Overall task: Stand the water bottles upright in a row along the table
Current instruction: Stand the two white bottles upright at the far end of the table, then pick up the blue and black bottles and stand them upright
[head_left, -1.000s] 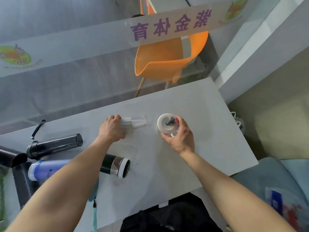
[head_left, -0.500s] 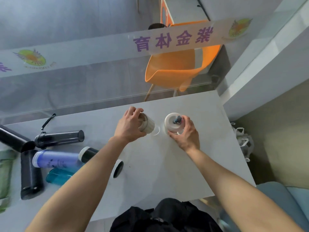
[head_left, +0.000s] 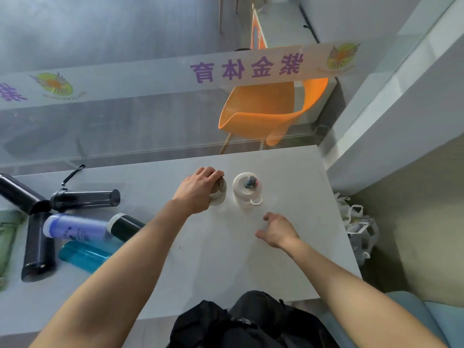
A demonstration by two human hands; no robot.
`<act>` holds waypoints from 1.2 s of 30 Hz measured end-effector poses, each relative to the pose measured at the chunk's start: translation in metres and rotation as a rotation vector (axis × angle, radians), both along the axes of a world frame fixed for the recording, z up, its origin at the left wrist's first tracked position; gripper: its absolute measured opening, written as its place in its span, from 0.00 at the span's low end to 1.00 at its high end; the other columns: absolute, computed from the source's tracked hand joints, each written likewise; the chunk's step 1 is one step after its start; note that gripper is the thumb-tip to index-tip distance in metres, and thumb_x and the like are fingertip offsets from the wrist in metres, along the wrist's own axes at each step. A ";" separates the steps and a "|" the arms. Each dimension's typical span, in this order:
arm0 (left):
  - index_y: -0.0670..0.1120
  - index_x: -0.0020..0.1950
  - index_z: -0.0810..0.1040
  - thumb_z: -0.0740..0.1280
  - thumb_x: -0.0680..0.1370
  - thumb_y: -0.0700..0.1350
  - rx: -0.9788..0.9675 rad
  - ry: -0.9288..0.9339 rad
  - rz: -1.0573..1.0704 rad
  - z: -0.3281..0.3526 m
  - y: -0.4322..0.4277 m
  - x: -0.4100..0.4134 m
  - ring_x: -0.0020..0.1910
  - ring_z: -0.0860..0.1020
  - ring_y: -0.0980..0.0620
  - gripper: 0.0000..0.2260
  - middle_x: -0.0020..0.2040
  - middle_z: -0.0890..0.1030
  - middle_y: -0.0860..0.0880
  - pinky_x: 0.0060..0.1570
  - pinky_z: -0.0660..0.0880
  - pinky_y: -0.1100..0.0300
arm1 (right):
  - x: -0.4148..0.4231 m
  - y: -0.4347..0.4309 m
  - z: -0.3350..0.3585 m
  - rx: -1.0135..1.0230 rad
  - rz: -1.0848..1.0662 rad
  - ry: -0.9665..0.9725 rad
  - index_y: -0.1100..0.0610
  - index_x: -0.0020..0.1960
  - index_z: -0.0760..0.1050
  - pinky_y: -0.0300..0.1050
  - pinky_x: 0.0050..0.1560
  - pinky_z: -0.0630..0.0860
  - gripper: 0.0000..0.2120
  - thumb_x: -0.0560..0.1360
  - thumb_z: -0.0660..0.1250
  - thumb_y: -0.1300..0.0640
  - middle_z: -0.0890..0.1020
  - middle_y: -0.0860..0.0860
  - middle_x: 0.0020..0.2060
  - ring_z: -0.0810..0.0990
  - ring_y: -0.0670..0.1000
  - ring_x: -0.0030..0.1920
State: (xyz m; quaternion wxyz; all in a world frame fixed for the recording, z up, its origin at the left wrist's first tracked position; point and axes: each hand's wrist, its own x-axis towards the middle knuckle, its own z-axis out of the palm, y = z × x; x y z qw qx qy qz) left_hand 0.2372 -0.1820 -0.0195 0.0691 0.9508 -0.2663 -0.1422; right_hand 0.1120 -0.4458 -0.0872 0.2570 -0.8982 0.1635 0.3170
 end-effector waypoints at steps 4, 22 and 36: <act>0.59 0.85 0.55 0.77 0.70 0.38 0.016 0.068 0.060 0.000 0.007 -0.008 0.75 0.70 0.45 0.49 0.78 0.67 0.53 0.51 0.80 0.51 | 0.000 0.012 0.007 -0.078 0.264 0.006 0.56 0.75 0.73 0.51 0.68 0.77 0.29 0.79 0.70 0.43 0.78 0.55 0.70 0.80 0.59 0.68; 0.55 0.72 0.77 0.77 0.72 0.46 0.178 0.124 0.457 0.017 0.242 -0.089 0.63 0.81 0.46 0.28 0.63 0.80 0.51 0.55 0.82 0.47 | 0.018 0.256 0.021 -0.055 0.689 -0.242 0.55 0.66 0.71 0.54 0.58 0.78 0.28 0.77 0.69 0.36 0.81 0.56 0.61 0.82 0.61 0.61; 0.54 0.74 0.76 0.74 0.75 0.44 0.189 0.162 0.339 -0.013 0.364 -0.075 0.68 0.78 0.45 0.27 0.69 0.78 0.50 0.61 0.80 0.47 | -0.001 0.327 0.010 -0.147 0.288 -0.207 0.51 0.61 0.69 0.49 0.54 0.80 0.33 0.62 0.77 0.40 0.79 0.52 0.55 0.82 0.57 0.54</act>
